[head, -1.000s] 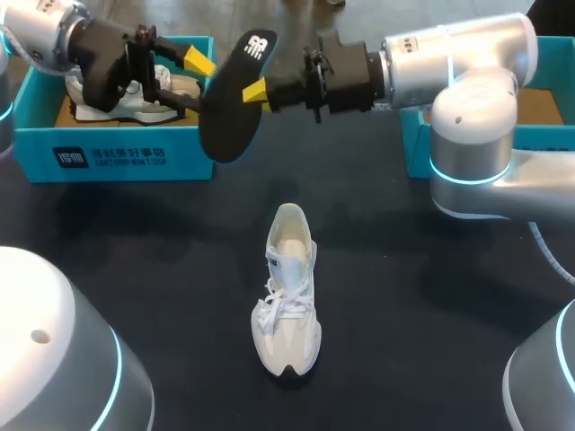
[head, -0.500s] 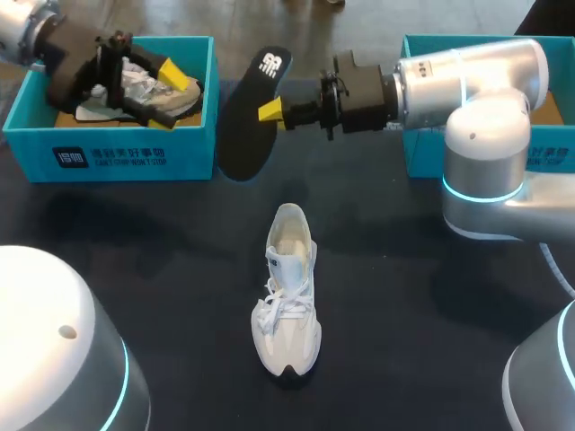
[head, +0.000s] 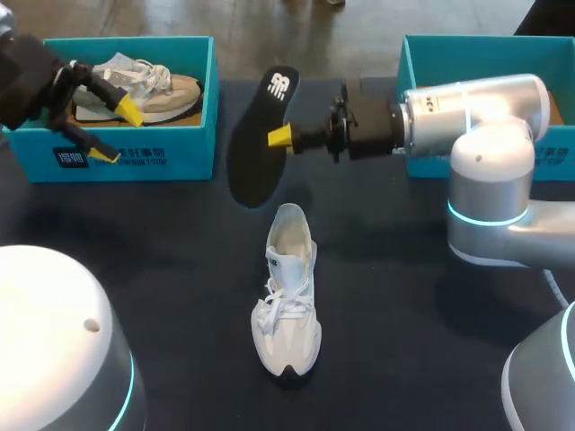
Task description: Take the shoe out of the shoebox, open the shoe tongue, remove and reinsert the insole, then place the shoe into the shoebox
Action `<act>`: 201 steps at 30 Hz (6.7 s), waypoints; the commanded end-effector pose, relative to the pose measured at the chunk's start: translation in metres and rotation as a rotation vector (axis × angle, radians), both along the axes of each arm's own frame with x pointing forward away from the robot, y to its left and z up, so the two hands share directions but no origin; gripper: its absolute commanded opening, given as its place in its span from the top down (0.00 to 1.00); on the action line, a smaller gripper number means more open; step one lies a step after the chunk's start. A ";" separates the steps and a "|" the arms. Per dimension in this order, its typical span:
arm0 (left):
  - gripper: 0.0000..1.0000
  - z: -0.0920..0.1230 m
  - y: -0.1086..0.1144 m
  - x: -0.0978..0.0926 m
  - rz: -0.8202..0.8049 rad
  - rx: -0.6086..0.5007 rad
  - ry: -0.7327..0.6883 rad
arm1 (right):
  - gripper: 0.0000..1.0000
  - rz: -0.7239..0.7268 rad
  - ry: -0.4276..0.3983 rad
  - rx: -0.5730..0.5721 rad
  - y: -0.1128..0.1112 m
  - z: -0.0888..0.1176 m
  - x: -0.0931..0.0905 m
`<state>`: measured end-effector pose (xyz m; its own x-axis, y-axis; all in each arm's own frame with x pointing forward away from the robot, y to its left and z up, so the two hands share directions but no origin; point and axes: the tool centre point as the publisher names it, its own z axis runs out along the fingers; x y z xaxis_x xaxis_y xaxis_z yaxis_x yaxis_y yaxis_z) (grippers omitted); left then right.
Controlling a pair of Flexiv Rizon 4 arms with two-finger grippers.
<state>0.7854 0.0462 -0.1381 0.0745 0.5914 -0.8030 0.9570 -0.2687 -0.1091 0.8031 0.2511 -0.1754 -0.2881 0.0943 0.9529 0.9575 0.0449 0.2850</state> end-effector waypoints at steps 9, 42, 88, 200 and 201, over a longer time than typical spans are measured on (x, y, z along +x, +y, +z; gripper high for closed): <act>0.00 -0.011 0.030 -0.013 0.015 0.094 -0.007 | 1.00 -0.014 -0.057 -0.025 -0.025 -0.017 -0.009; 0.00 -0.033 0.052 0.008 0.136 0.115 -0.045 | 1.00 0.041 -0.129 -0.067 -0.044 -0.038 0.006; 0.00 -0.058 0.069 0.024 0.220 0.153 0.000 | 1.00 -0.009 -0.270 -0.094 -0.046 -0.058 0.020; 0.00 -0.058 0.069 0.024 0.220 0.153 0.000 | 1.00 0.145 -0.724 -0.301 -0.039 -0.123 0.014; 0.00 -0.058 0.069 0.024 0.220 0.153 0.000 | 1.00 0.143 -0.727 -0.300 -0.040 -0.123 0.013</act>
